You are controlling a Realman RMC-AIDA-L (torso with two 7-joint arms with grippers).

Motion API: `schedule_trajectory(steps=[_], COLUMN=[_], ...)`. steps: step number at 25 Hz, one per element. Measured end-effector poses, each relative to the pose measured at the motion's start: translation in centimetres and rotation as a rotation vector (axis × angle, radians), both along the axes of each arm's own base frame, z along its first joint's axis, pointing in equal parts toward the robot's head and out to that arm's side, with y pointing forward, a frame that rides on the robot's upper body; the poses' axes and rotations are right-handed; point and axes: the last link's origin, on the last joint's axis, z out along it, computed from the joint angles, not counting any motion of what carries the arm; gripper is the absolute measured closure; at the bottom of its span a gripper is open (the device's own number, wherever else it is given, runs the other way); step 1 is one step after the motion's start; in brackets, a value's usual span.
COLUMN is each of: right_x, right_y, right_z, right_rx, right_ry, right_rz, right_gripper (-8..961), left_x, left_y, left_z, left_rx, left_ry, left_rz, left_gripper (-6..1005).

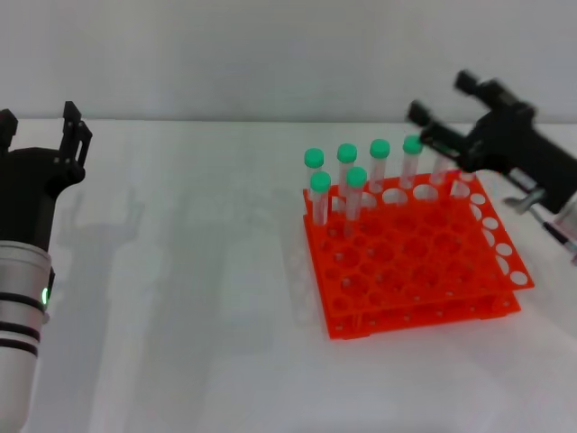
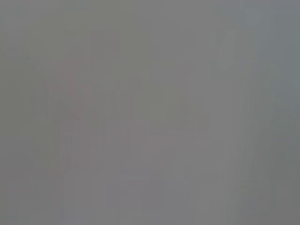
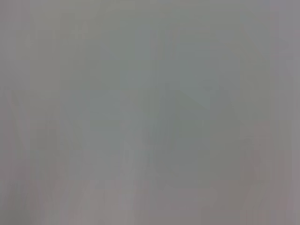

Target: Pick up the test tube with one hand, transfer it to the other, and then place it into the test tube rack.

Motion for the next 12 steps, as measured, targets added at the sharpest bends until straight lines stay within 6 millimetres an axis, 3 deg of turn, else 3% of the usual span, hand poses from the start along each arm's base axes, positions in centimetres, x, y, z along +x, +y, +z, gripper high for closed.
schedule_trajectory(steps=[4, 12], right_x=[1.5, 5.6], right_y=[-0.3, -0.8], right_z=[1.8, 3.3], right_rx=[0.086, 0.290], right_ry=[0.043, -0.047], right_rz=[-0.039, -0.173], right_gripper=[121, 126], left_x=[0.1, 0.3], left_y=[0.2, 0.5], left_z=[0.0, 0.0], left_rx=[-0.001, -0.004], left_ry=[0.009, 0.019], left_rz=[-0.005, -0.010], left_gripper=[222, 220])
